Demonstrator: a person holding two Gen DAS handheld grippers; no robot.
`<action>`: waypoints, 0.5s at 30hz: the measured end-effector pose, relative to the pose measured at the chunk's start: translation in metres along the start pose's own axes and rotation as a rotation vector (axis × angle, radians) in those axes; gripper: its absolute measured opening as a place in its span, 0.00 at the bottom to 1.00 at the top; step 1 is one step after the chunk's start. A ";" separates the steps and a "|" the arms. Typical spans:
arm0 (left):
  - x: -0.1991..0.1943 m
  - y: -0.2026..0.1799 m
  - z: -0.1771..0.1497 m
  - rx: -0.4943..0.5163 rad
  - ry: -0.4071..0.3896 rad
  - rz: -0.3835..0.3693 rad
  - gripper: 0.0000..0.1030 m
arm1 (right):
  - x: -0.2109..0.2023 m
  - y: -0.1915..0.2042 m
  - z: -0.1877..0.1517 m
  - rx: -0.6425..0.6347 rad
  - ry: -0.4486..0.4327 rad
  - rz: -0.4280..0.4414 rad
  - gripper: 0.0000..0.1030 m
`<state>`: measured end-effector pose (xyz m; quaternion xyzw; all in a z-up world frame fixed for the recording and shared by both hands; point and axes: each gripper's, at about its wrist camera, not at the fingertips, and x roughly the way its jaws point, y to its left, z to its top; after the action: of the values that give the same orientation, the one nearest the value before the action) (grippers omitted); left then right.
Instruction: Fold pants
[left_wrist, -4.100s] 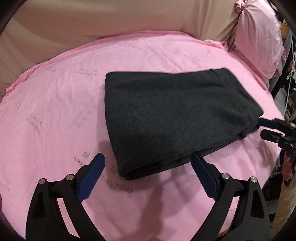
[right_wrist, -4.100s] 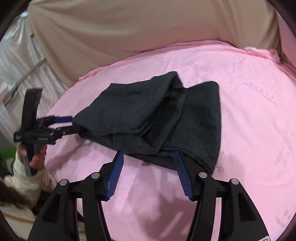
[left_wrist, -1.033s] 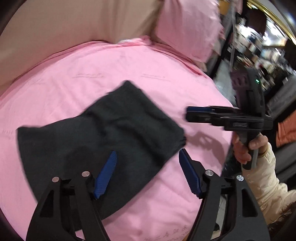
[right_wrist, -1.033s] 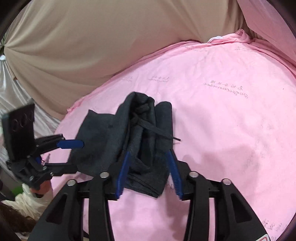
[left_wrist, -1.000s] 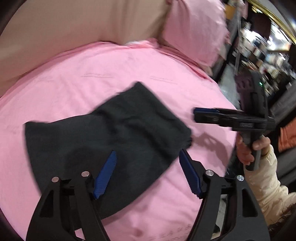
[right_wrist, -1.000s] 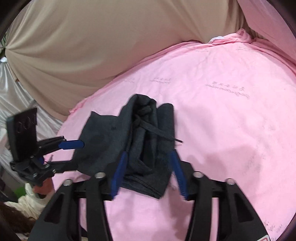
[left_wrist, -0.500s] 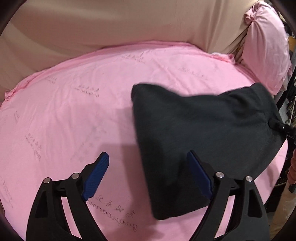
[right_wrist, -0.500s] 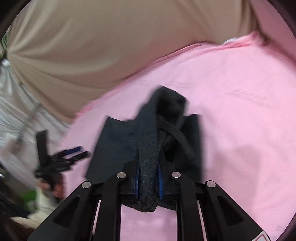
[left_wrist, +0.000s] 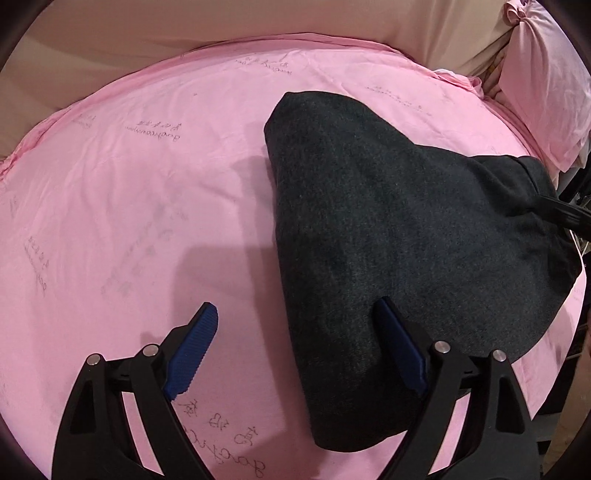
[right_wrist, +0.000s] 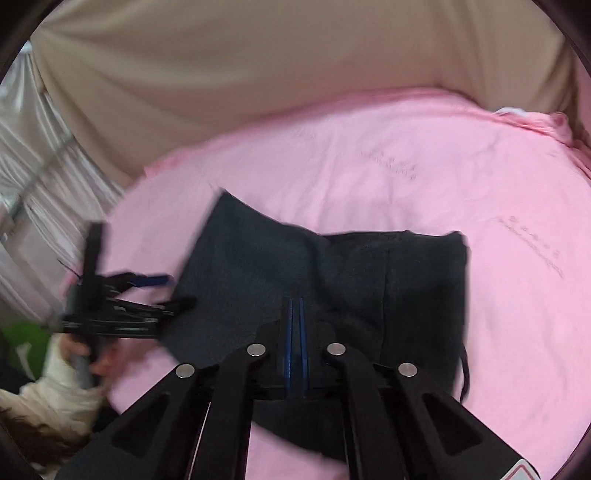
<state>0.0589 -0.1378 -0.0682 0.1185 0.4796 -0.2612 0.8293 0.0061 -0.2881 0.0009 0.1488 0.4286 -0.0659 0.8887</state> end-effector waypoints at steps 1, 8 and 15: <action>-0.002 -0.001 -0.001 0.010 -0.008 0.015 0.83 | 0.007 -0.024 0.006 0.069 -0.012 -0.002 0.00; -0.005 -0.004 -0.003 0.032 -0.053 0.035 0.83 | -0.035 0.013 -0.002 0.110 -0.139 0.129 0.06; -0.052 0.021 -0.005 -0.086 -0.176 -0.004 0.82 | 0.039 0.115 0.043 -0.095 0.000 0.189 0.06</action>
<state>0.0456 -0.1016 -0.0267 0.0585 0.4160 -0.2513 0.8720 0.0899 -0.1929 0.0198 0.1463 0.4153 0.0385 0.8970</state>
